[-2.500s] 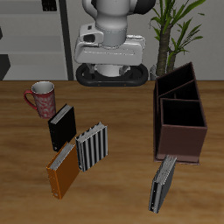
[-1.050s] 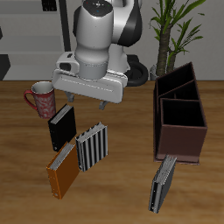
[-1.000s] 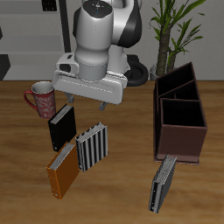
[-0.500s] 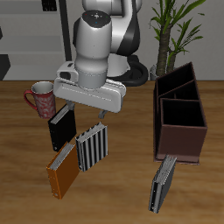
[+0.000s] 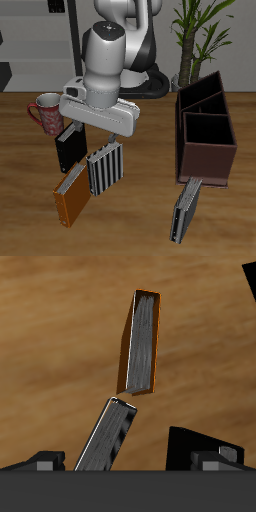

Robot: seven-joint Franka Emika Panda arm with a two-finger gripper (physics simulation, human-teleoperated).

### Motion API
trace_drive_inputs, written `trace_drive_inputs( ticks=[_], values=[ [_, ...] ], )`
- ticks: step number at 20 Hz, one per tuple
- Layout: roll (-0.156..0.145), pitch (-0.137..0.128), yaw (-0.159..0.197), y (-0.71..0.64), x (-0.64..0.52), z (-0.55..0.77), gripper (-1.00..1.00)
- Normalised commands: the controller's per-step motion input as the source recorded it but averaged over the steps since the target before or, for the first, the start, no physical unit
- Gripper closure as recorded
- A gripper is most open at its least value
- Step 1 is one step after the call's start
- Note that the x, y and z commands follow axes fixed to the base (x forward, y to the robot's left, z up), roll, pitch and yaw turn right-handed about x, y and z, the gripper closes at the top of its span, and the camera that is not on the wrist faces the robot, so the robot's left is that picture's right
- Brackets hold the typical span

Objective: Place the right striped book into the left desk caddy's front compartment

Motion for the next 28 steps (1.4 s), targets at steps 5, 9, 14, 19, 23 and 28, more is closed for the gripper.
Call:
trace_drive_inputs(
  ticks=[5,9,14,19,23,28],
  values=[
    [-0.014,-0.003,-0.074,-0.04,0.04,-0.12,-1.00],
    [-0.003,0.014,-0.028,0.01,0.05,-0.22,-1.00],
    [-0.007,0.015,-0.046,-0.01,0.11,-0.20,-1.00],
    [0.015,0.019,-0.007,0.10,0.06,-0.22,-1.00],
    [-0.003,0.034,-0.028,-0.01,0.04,-0.25,-1.00],
    [-0.025,0.068,-0.045,-0.08,0.07,-0.35,1.00]
  ],
)
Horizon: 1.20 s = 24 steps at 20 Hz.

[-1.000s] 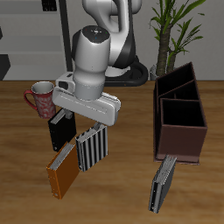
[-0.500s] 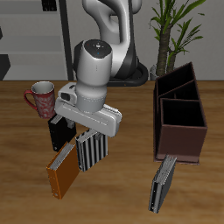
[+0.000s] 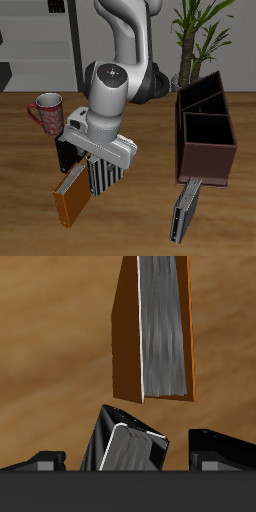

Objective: Place the right striped book into the left desk caddy's front compartment

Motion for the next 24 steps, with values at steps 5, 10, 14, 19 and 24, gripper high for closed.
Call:
trace_drive_inputs(
  ticks=[5,10,14,19,24],
  values=[
    [-0.016,0.035,0.003,-0.08,-0.02,-0.26,1.00],
    [0.022,-0.004,-0.008,0.10,-0.15,0.02,1.00],
    [0.021,-0.020,0.010,0.20,-0.26,0.25,1.00],
    [0.004,-0.020,-0.012,0.25,-0.36,0.34,1.00],
    [-0.008,-0.030,-0.037,0.18,-0.45,0.38,1.00]
  ],
)
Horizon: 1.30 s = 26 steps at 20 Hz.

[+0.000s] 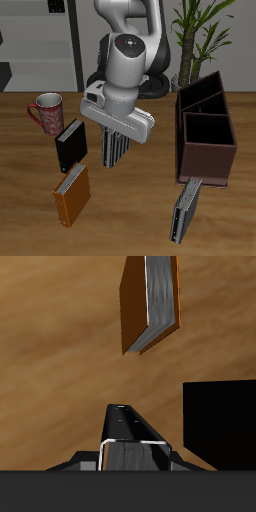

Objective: Place the right striped book into the left desk caddy's front compartment

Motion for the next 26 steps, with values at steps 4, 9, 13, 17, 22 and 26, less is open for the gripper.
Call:
trace_drive_inputs(
  ticks=[4,9,13,17,22,26],
  values=[
    [0.028,-0.113,0.024,0.38,-0.77,0.56,1.00],
    [-0.012,-0.017,0.044,0.30,-0.55,0.23,1.00],
    [-0.038,-0.046,-0.034,0.14,-0.54,0.24,1.00],
    [0.007,-0.070,0.044,0.17,-0.52,0.25,1.00],
    [-0.001,-0.038,0.025,0.10,-0.43,0.12,1.00],
    [0.019,-0.026,0.029,0.08,-0.37,0.08,1.00]
  ],
)
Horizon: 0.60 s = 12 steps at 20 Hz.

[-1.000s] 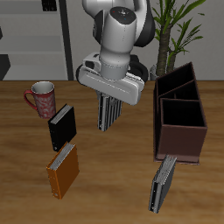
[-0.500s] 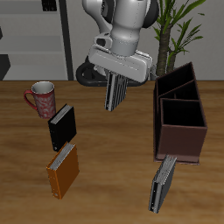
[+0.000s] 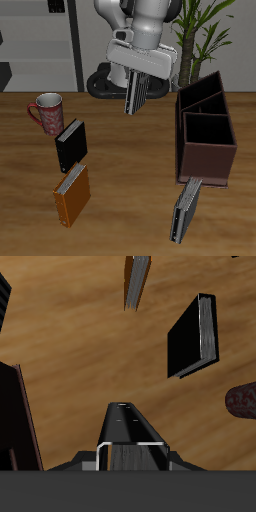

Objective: Place the right striped book into the left desk caddy's front compartment

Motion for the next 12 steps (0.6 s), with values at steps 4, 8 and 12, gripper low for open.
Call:
trace_drive_inputs(
  ticks=[4,8,12],
  values=[
    [0.022,-0.016,0.030,0.11,-0.32,0.03,1.00],
    [0.029,-0.014,0.020,0.17,-0.30,0.00,1.00],
    [0.017,-0.006,0.044,0.21,-0.28,-0.04,1.00]
  ],
)
